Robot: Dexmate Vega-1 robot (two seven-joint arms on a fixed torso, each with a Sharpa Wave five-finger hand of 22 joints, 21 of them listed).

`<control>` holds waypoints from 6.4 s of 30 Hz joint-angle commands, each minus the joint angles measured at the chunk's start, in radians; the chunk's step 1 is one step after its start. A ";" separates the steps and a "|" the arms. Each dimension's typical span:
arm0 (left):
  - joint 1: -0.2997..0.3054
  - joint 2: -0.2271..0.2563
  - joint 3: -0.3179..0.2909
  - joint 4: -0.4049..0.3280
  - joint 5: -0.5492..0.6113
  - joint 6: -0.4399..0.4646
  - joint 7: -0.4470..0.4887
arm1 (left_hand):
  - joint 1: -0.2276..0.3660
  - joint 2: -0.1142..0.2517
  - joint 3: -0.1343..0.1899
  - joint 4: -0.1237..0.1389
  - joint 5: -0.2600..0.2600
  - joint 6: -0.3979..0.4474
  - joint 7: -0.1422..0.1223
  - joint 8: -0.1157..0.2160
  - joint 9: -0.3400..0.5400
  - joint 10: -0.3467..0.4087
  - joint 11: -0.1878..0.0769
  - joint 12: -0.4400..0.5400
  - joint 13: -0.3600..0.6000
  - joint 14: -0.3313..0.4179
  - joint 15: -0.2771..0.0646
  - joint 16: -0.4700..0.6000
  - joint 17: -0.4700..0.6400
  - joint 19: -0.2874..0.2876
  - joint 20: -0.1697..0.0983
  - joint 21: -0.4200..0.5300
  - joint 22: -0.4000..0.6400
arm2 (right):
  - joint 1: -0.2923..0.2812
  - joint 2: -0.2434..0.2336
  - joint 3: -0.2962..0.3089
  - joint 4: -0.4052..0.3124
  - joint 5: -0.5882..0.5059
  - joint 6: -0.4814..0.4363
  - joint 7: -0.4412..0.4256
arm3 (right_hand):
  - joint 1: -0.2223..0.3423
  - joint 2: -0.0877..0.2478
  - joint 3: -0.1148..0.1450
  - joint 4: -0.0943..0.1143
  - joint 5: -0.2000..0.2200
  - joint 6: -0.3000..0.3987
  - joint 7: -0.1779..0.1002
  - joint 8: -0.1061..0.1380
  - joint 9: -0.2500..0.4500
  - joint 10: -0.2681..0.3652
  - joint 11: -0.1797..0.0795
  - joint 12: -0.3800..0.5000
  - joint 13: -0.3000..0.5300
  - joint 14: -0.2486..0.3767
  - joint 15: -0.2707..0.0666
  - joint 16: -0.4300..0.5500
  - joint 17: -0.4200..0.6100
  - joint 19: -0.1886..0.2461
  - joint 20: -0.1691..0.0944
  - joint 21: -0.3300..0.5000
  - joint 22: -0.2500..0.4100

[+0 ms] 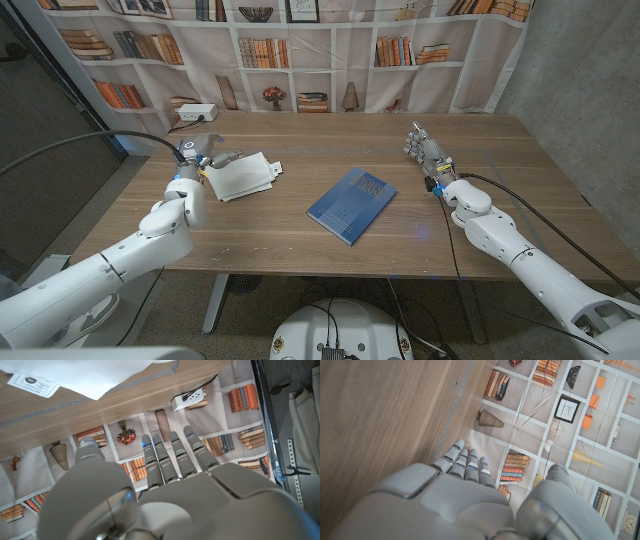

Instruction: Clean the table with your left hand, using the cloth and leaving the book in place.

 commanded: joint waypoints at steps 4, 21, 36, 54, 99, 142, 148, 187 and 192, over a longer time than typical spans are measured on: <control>-0.061 0.037 0.064 -0.005 0.028 0.055 -0.119 | 0.037 -0.001 0.002 -0.022 -0.003 -0.101 -0.011 -0.050 0.005 -0.072 0.006 -0.035 0.008 -0.041 -0.027 -0.025 0.003 0.005 0.060 0.000 0.003 | -0.006 0.000 -0.004 -0.012 -0.007 -0.012 -0.016 | 0.012 0.000 0.001 -0.006 -0.001 0.004 -0.002 0.004 0.004 0.005 0.005 0.010 0.003 0.008 0.002 0.000 0.000 0.007 -0.001 -0.004 0.003; -0.076 -0.015 0.100 0.090 0.040 -0.005 -0.054 | 0.099 0.007 0.017 -0.051 -0.003 -0.102 -0.016 -0.047 0.009 -0.075 0.001 -0.031 0.013 -0.038 -0.035 -0.022 0.006 0.024 0.048 0.000 0.001 | -0.021 -0.019 0.000 -0.059 -0.017 -0.035 -0.042 | 0.011 0.001 -0.001 -0.007 -0.003 0.007 -0.003 0.004 0.004 0.007 0.003 0.010 0.003 0.012 0.003 0.001 0.000 0.011 0.001 -0.012 0.004; -0.092 -0.108 0.129 0.190 0.003 -0.036 -0.006 | 0.116 0.028 0.027 -0.053 -0.005 -0.095 -0.011 -0.045 0.010 -0.073 0.003 -0.030 0.014 -0.040 -0.036 -0.022 0.008 0.014 0.031 -0.008 0.000 | -0.021 -0.035 0.003 -0.066 -0.004 -0.062 -0.028 | 0.013 0.003 -0.003 -0.009 -0.004 0.010 -0.008 0.005 0.004 0.012 0.002 0.012 0.003 0.017 0.000 0.002 0.000 0.017 0.001 -0.018 0.004; -0.081 -0.140 0.138 0.243 -0.036 -0.098 0.073 | 0.157 0.054 0.045 -0.067 -0.014 -0.050 -0.006 -0.030 0.012 -0.044 -0.003 -0.019 0.017 -0.012 -0.053 -0.013 0.007 0.043 -0.001 -0.003 -0.002 | -0.009 -0.044 -0.004 -0.072 -0.007 -0.084 -0.022 | 0.013 0.005 -0.005 -0.010 -0.005 0.012 -0.010 0.005 0.004 0.016 0.007 0.012 0.003 0.020 0.002 0.002 0.001 0.021 0.002 -0.024 0.004; -0.156 -0.208 0.178 0.309 -0.089 -0.070 0.100 | 0.608 0.165 0.280 -0.119 -0.133 0.163 0.093 0.032 0.038 0.224 0.015 0.033 0.037 0.318 -0.080 0.028 0.006 0.463 -0.082 0.074 -0.015 | -0.005 -0.042 -0.008 -0.086 -0.006 -0.116 -0.038 | 0.022 0.015 -0.005 -0.016 -0.006 0.023 -0.018 0.006 0.004 0.023 0.005 0.012 0.003 0.037 0.003 0.004 0.000 0.037 0.009 -0.039 0.006; -0.113 -0.173 0.082 0.204 -0.074 -0.134 0.220 | 0.616 0.138 0.354 -0.098 -0.137 0.449 0.089 0.151 0.046 0.478 -0.026 0.063 0.096 0.626 -0.154 0.014 0.000 0.674 -0.186 0.123 -0.017 | -0.005 -0.029 -0.006 -0.049 0.003 -0.066 -0.005 | 0.056 0.043 0.013 -0.031 -0.009 0.024 -0.018 0.005 0.004 0.025 0.009 0.011 0.003 0.047 0.002 0.003 0.000 0.054 0.009 -0.050 0.006; -0.107 -0.172 0.067 0.236 -0.081 -0.246 0.261 | 0.615 0.138 0.357 -0.097 -0.137 0.453 0.086 0.154 0.046 0.480 -0.025 0.062 0.102 0.626 -0.154 0.010 0.002 0.671 -0.184 0.119 -0.017 | -0.004 -0.030 -0.006 -0.048 0.006 -0.069 -0.002 | 0.058 0.043 0.013 -0.032 -0.010 0.025 -0.019 0.005 0.004 0.025 0.009 0.011 0.003 0.048 0.002 0.003 0.000 0.054 0.010 -0.051 0.006; -0.270 -0.173 0.170 0.415 0.063 -0.759 0.057 | 0.593 0.128 0.364 -0.086 -0.139 0.474 0.063 0.168 0.033 0.480 -0.040 0.042 0.140 0.585 -0.158 -0.018 0.013 0.598 -0.183 0.075 -0.015 | -0.018 -0.027 0.002 -0.040 0.012 -0.052 -0.006 | 0.062 0.044 0.011 -0.036 -0.016 0.027 -0.017 0.005 0.004 0.027 0.011 0.010 0.004 0.047 0.004 0.000 0.001 0.058 0.010 -0.062 0.007; -0.288 -0.215 0.180 0.470 0.083 -0.790 0.108 | 0.592 0.128 0.365 -0.086 -0.138 0.472 0.061 0.169 0.032 0.481 -0.038 0.039 0.144 0.589 -0.158 -0.016 0.014 0.596 -0.183 0.073 -0.015 | -0.018 -0.029 0.000 -0.039 0.007 -0.047 -0.005 | 0.062 0.045 0.010 -0.036 -0.016 0.028 -0.016 0.005 0.005 0.027 0.010 0.010 0.004 0.048 0.004 0.000 0.001 0.059 0.010 -0.064 0.007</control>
